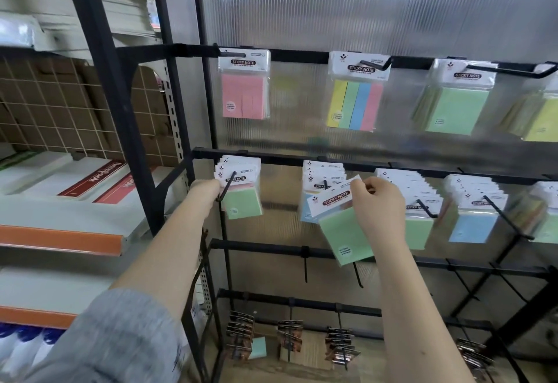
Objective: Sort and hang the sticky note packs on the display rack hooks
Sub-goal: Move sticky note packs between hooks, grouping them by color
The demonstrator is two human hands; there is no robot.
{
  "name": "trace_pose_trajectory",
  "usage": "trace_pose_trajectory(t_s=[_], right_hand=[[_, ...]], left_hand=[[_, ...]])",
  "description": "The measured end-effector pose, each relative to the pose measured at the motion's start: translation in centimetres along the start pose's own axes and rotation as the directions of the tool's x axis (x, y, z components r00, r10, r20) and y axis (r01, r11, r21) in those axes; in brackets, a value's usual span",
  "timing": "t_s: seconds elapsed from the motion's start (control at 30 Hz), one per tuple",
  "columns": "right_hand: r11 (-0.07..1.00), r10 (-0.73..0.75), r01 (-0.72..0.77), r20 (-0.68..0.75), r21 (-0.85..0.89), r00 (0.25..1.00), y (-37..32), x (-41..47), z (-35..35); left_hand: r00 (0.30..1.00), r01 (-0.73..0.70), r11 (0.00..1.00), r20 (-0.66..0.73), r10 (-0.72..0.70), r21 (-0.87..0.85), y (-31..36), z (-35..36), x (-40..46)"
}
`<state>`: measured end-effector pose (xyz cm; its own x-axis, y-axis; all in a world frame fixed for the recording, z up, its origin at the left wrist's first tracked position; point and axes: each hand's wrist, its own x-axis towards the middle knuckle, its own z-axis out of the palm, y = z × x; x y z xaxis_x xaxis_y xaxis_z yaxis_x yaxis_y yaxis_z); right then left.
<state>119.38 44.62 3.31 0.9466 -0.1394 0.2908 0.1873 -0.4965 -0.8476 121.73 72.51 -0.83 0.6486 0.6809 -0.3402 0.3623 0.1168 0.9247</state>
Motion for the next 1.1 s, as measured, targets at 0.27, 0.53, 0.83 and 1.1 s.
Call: trace_pose_trajectory(t_s=[0.27,0.53,0.83,1.1], right_hand=[[1.0,-0.003,0.004,-0.022,0.024,1.0,-0.3,-0.1,-0.1],[0.998,0.02,-0.019,-0.022,0.056,1.0,-0.5,-0.4,-0.5],[0.994,0.009,-0.001,-0.074,0.109,0.997,-1.2,-1.0,-0.9],[0.993,-0.028,0.038,-0.093,0.108,0.995,-1.3,-1.4,-0.4]], left_hand=[[0.975,-0.096,0.983,0.183,0.124,-0.155,-3.1,-0.5,-0.3],[0.964,-0.175,0.981,0.189,0.189,-0.087,-3.8,0.4,-1.7],[0.977,-0.204,0.977,0.055,0.207,-0.061,-4.3,-1.0,-2.6],[0.936,-0.33,0.93,-0.074,0.344,0.16,-4.7,-2.3,-5.6]])
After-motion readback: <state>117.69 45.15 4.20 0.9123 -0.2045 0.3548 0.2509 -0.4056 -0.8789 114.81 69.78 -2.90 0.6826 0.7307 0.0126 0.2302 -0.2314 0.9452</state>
